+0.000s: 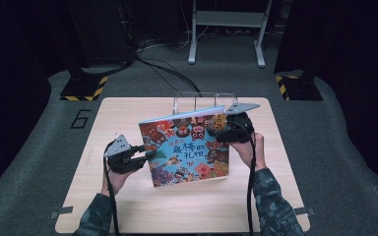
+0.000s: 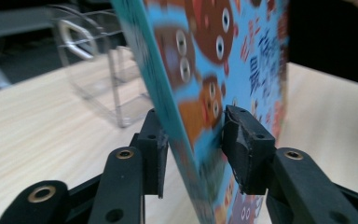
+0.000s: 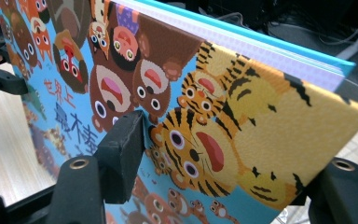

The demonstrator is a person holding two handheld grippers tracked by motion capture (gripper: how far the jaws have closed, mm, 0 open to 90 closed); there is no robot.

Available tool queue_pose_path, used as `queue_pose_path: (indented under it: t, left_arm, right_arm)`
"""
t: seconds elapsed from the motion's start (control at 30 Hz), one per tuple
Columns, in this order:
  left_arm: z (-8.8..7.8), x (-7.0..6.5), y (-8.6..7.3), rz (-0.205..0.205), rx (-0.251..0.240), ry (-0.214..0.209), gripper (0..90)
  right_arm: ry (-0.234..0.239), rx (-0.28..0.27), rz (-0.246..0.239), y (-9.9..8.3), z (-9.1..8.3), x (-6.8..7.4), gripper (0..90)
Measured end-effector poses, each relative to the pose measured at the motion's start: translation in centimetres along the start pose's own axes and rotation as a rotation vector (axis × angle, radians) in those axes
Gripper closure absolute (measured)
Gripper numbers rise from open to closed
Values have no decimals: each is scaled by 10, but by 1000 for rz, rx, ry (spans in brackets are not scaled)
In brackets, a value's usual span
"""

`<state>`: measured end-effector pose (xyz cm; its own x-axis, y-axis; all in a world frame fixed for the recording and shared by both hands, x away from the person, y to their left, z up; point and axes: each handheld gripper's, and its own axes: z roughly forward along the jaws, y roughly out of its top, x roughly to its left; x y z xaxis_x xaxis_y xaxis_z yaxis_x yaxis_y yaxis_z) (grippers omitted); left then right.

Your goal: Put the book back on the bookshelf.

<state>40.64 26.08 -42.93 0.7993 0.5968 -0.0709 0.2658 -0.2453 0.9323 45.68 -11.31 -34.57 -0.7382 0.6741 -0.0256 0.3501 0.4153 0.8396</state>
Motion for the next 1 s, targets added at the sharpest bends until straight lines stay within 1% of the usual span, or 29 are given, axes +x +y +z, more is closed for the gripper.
queue_pose_path:
  t: [0.07, 0.1, 0.13, 0.17, 0.2, 0.23, 0.27, 0.3, 0.33, 0.4, 0.43, 0.47, 0.5, 0.53, 0.57, 0.63, 0.67, 0.7, 0.77, 0.83, 0.87, 0.93, 0.97, 1.0]
  left_arm:
    - [2, 3, 6, -30, 18, -9, 587]
    - [2, 4, 7, -23, 29, -11, 586]
    - [2, 4, 9, -24, 39, -10, 586]
    - [2, 4, 10, -16, 46, -6, 587]
    - [2, 3, 11, -11, 44, -3, 592]
    - [2, 2, 11, 0, 47, 6, 594]
    - [2, 0, 13, 14, 51, 18, 597]
    - [2, -2, 13, 24, 55, 26, 600]
    - [2, -4, 14, 35, 62, 33, 601]
    - [2, -4, 15, 37, 64, 36, 601]
    - [2, -5, 15, 42, 61, 42, 602]
    - [1, -6, 15, 50, 68, 42, 601]
    - [2, -7, 15, 54, 57, 52, 601]
    - [1, -8, 14, 53, 60, 54, 601]
    - [0, -8, 14, 60, 63, 59, 601]
    - [-1, -11, 14, 65, 63, 64, 602]
    - [-2, -12, 14, 73, 57, 77, 603]
    - [-3, -13, 14, 84, 61, 83, 604]
    - [-5, -15, 13, 93, 54, 94, 608]
    - [-8, -18, 12, 106, 49, 91, 611]
    - [-8, -18, 12, 104, 53, 87, 610]
    - [-8, -17, 15, 136, 81, 87, 598]
    - [-8, -17, 17, 138, 79, 78, 587]
    - [-8, -15, 21, 126, 63, 54, 550]
  right_arm:
    - [2, 3, -6, 1, 0, 1, 356]
    - [-1, 8, 5, 1, 0, 2, 356]
    - [-1, 8, 4, 2, 1, 2, 356]
    - [-2, 4, -2, 2, 1, 1, 356]
    - [-5, 4, 11, 2, 1, 1, 355]
    - [-2, 9, 4, 2, 1, 0, 352]
    - [-1, 18, 26, 2, 1, 0, 343]
    - [-3, 20, 27, 2, 2, -1, 334]
    - [-3, 25, 41, 1, 3, -1, 322]
    - [-8, 26, 51, 2, 3, -1, 313]
    - [-10, 28, 53, 2, 3, 0, 307]
    - [-13, 35, 54, 2, 4, 1, 301]
    - [-16, 40, 61, 3, 4, 1, 293]
    - [-16, 46, 65, 3, 4, 1, 290]
    - [-16, 48, 73, 4, 4, 2, 287]
    - [-15, 54, 74, 6, 5, 3, 277]
    - [-16, 55, 72, 6, 5, 4, 274]
    - [-14, 61, 75, 7, 4, 5, 271]
    - [-18, 56, 72, 8, 5, 7, 258]
    - [-12, 54, 66, 8, 5, 7, 254]
    - [-3, 51, 59, 8, 5, 7, 255]
    - [1, 37, 45, 7, 4, 8, 259]
    - [3, 31, 43, 6, 4, 7, 260]
    - [4, 30, 37, 6, 4, 7, 260]
